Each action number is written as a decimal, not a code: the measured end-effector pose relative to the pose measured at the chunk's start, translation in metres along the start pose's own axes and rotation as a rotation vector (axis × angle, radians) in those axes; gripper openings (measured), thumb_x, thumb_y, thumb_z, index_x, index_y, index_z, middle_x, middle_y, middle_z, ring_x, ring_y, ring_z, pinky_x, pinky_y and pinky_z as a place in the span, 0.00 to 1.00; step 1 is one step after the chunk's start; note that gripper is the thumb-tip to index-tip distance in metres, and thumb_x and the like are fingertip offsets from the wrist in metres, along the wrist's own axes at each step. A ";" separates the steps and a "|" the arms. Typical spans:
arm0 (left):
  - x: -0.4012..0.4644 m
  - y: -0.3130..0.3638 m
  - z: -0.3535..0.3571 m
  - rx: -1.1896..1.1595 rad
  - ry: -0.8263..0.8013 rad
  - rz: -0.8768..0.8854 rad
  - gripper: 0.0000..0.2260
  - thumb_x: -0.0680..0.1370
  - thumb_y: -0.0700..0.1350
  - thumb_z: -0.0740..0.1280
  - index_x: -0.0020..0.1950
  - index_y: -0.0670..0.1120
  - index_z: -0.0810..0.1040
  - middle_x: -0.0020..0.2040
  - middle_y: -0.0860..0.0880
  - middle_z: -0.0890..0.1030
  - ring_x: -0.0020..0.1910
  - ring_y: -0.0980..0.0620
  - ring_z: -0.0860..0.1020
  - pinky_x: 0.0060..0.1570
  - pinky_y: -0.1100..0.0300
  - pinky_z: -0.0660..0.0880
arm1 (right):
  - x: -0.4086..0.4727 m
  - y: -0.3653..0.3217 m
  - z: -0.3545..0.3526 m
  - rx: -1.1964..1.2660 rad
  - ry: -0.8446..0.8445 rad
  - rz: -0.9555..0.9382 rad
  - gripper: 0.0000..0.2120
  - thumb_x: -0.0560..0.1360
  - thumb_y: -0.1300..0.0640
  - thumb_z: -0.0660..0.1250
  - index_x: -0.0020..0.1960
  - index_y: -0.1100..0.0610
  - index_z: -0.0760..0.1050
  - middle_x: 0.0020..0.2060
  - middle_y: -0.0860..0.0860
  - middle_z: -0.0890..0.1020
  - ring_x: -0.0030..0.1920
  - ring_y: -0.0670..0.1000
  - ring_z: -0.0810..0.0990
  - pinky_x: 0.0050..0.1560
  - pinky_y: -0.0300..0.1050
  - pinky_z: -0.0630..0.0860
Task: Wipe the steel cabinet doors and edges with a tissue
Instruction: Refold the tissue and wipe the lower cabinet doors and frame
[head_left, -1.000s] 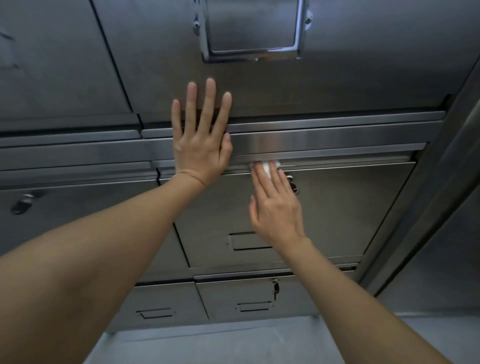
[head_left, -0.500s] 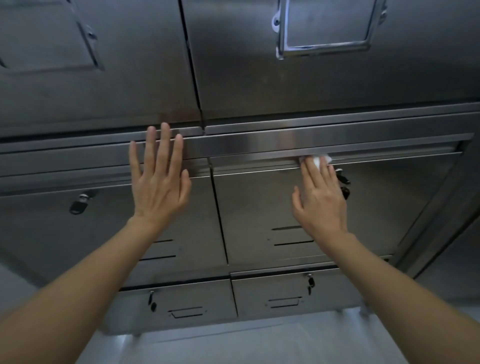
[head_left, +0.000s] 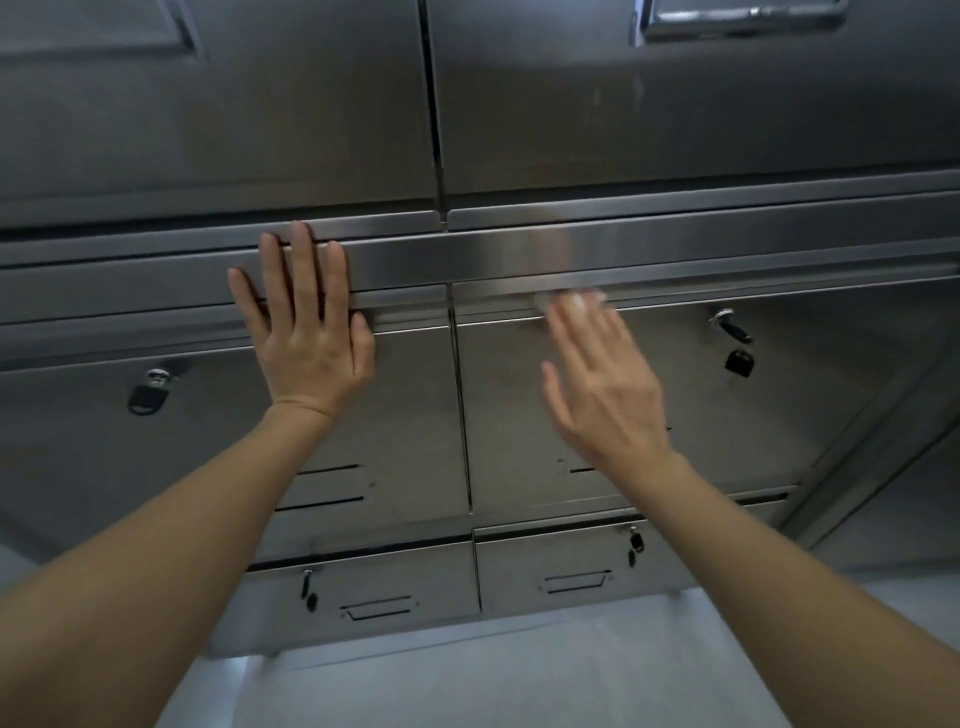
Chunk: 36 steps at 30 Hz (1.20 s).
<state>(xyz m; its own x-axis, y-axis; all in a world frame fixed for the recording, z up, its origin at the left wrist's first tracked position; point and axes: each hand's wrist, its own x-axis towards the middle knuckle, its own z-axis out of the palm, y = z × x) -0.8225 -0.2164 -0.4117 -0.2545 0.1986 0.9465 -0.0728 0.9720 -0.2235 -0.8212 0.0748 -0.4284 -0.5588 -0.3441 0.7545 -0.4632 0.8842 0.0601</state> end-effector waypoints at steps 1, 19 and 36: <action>0.000 0.000 0.000 0.006 0.003 -0.004 0.31 0.81 0.49 0.51 0.81 0.46 0.40 0.80 0.49 0.35 0.79 0.46 0.36 0.76 0.43 0.35 | -0.005 0.020 -0.004 -0.046 -0.011 0.114 0.28 0.82 0.50 0.54 0.77 0.64 0.62 0.75 0.62 0.67 0.76 0.61 0.63 0.78 0.53 0.56; 0.000 -0.002 -0.003 0.026 -0.026 -0.013 0.31 0.82 0.50 0.50 0.81 0.47 0.40 0.80 0.49 0.35 0.79 0.46 0.36 0.76 0.42 0.35 | 0.006 -0.038 -0.007 0.084 -0.031 0.132 0.29 0.81 0.50 0.52 0.77 0.66 0.62 0.75 0.61 0.65 0.78 0.61 0.58 0.79 0.49 0.48; 0.000 0.000 -0.001 0.007 -0.045 -0.017 0.34 0.81 0.49 0.55 0.81 0.47 0.39 0.79 0.41 0.51 0.79 0.39 0.45 0.76 0.42 0.37 | 0.013 -0.088 0.006 0.167 0.035 0.011 0.27 0.80 0.53 0.57 0.74 0.68 0.66 0.73 0.62 0.68 0.76 0.64 0.62 0.76 0.57 0.60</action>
<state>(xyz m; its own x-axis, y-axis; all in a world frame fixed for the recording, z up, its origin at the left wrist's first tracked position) -0.8217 -0.2158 -0.4116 -0.2963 0.1762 0.9387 -0.0846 0.9741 -0.2095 -0.7922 -0.0096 -0.4276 -0.5415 -0.3209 0.7771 -0.5670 0.8218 -0.0556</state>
